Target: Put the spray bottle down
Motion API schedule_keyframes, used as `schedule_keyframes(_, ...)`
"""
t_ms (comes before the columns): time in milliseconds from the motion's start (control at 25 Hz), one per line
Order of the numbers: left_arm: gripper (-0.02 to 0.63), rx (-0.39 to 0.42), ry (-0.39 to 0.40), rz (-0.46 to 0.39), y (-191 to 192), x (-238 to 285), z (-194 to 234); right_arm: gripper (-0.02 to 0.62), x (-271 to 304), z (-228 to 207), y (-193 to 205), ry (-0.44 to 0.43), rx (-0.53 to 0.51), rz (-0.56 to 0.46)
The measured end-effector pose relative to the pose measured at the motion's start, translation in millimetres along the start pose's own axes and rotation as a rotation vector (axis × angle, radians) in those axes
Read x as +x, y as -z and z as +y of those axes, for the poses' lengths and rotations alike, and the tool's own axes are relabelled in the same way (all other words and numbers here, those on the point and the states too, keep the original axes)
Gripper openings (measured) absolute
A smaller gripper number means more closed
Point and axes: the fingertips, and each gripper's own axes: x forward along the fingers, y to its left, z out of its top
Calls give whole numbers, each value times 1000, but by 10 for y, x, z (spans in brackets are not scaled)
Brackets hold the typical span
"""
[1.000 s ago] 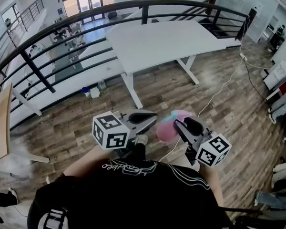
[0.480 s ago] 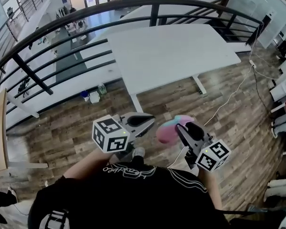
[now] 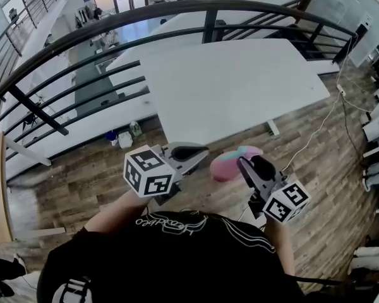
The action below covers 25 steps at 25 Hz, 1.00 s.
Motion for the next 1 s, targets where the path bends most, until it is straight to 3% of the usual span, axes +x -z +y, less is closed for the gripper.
schedule_keyframes(440,8,-39,-34,20,-142,515,706,130,483,-817,-23,-8,35,20)
schedule_keyframes(1000,8,-135,-110,64,-403,1559,1986,130,1530,-2381,-119,-61,58,86)
